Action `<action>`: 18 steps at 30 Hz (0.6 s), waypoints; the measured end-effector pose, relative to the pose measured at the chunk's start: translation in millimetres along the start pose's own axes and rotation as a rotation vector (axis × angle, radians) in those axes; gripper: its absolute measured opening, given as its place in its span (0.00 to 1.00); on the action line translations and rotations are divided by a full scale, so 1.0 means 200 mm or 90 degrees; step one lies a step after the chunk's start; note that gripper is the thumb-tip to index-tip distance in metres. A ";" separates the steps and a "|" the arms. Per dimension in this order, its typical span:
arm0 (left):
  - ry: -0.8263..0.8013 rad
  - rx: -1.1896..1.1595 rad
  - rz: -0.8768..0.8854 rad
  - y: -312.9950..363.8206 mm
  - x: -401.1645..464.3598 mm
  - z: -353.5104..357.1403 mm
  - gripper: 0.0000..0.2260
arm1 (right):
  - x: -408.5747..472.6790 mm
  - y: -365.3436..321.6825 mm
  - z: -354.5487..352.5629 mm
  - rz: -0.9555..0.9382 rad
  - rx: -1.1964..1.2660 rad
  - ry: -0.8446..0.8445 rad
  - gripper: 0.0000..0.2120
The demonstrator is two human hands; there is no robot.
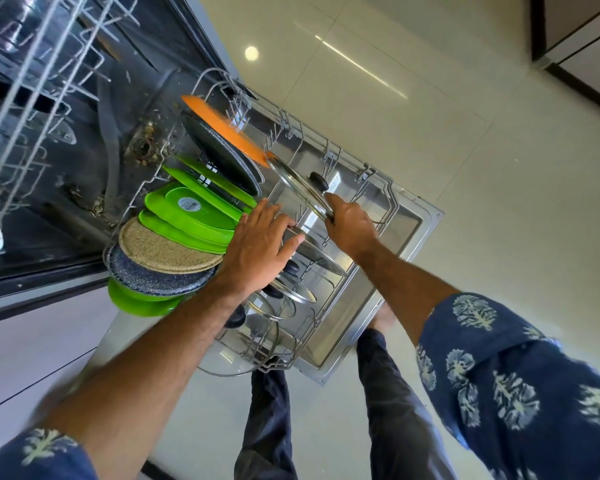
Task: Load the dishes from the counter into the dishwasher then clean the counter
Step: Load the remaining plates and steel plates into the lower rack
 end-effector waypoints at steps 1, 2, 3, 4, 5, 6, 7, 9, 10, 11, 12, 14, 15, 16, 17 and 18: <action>0.001 0.000 0.002 0.00 0.00 0.00 0.20 | 0.00 0.02 0.01 0.001 0.017 -0.004 0.22; 0.004 0.001 0.003 0.00 0.00 0.00 0.20 | 0.00 0.05 0.02 0.011 0.035 -0.016 0.21; 0.006 0.002 0.003 0.00 0.00 0.00 0.20 | -0.01 0.08 0.04 0.025 0.051 -0.036 0.19; 0.007 0.004 0.003 0.00 0.00 0.00 0.20 | -0.02 0.12 0.06 0.043 0.063 -0.059 0.15; 0.007 0.007 0.002 0.00 0.00 0.00 0.20 | -0.03 0.15 0.07 0.057 0.073 -0.076 0.13; 0.006 0.011 0.002 0.00 0.00 0.00 0.21 | -0.04 0.17 0.08 0.069 0.083 -0.083 0.12; 0.005 0.016 0.003 0.00 0.00 0.01 0.22 | -0.05 0.19 0.09 0.078 0.090 -0.083 0.12; 0.006 0.023 0.003 -0.01 0.00 0.01 0.25 | -0.05 0.19 0.09 0.082 0.096 -0.079 0.12; 0.007 0.026 0.004 -0.01 0.00 0.01 0.26 | -0.05 0.18 0.09 0.082 0.090 -0.083 0.13; 0.009 0.028 0.004 -0.02 0.00 0.01 0.27 | -0.05 0.19 0.09 0.087 0.080 -0.095 0.15; 0.011 0.032 0.004 -0.02 -0.01 0.02 0.27 | -0.05 0.19 0.09 0.096 0.070 -0.113 0.17; 0.022 0.041 0.004 -0.02 -0.01 0.01 0.28 | -0.05 0.20 0.07 0.116 0.052 -0.151 0.21; 0.030 0.045 0.002 -0.01 -0.02 0.01 0.28 | -0.06 0.21 0.06 0.125 0.044 -0.163 0.22; 0.040 0.047 -0.001 -0.01 -0.03 0.01 0.28 | -0.07 0.21 0.04 0.132 0.038 -0.173 0.23; 0.052 0.050 -0.003 -0.01 -0.04 0.00 0.27 | -0.08 0.22 0.02 0.135 0.038 -0.177 0.24; 0.073 0.054 -0.005 0.00 -0.05 -0.01 0.27 | -0.11 0.21 0.00 0.133 0.044 -0.178 0.26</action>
Point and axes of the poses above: each hand's wrist, its own x-axis towards the middle knuckle, its own z-axis out of the palm, y = z × x, the point moved 6 cm from there along x, towards the middle knuckle, and after that the axes turned 8 degrees about x, right-handed, at the moved point
